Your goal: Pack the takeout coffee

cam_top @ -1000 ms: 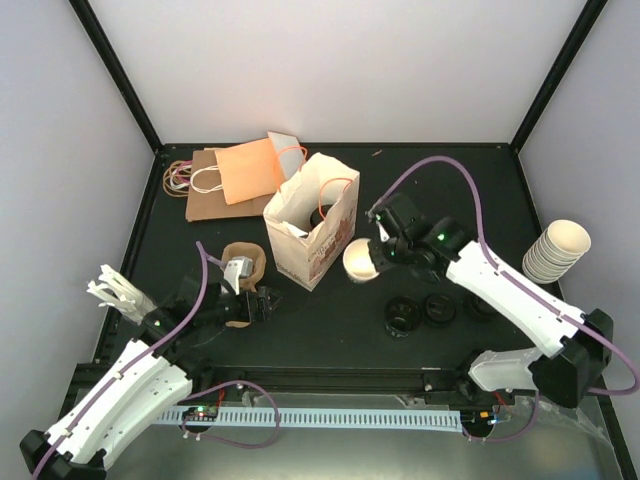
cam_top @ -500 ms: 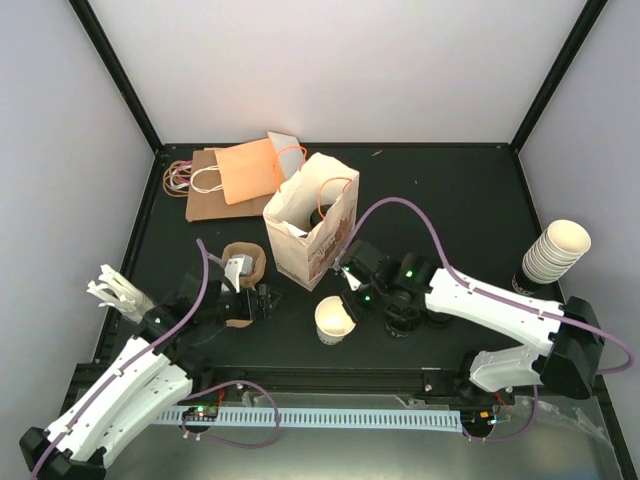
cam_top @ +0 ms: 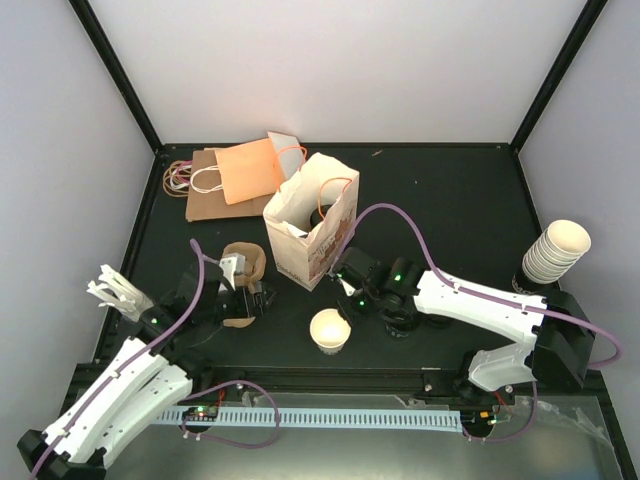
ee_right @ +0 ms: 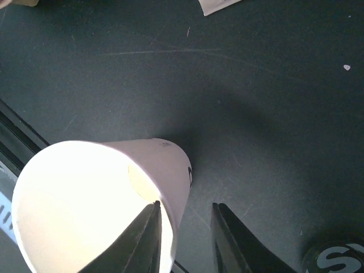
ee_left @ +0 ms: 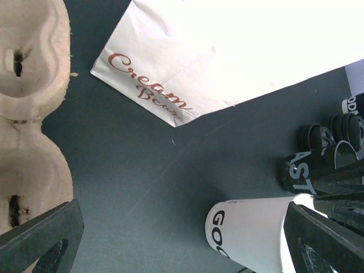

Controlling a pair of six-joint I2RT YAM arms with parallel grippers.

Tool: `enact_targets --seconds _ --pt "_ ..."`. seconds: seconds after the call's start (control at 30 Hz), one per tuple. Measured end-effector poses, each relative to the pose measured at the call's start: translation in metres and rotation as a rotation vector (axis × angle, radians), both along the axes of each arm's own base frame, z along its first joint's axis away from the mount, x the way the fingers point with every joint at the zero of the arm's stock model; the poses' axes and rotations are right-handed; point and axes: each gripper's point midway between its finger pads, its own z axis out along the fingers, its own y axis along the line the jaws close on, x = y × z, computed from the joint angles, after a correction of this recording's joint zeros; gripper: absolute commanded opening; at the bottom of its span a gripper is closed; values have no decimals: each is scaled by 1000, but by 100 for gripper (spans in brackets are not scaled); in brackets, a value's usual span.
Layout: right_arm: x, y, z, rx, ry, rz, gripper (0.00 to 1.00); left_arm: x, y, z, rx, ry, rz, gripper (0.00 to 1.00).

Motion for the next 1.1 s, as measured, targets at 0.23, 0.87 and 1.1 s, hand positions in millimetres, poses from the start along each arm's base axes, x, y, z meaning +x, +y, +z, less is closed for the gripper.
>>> enact_targets --seconds 0.23,0.87,1.1 --pt "3 0 0 -2 -12 -10 34 0 4 17 -44 -73 25 99" --pt "20 -29 47 15 -173 -128 60 -7 -17 -1 -85 30 -64 99" --pt "44 -83 48 -39 -203 -327 73 -20 -45 4 -139 46 -205 99"
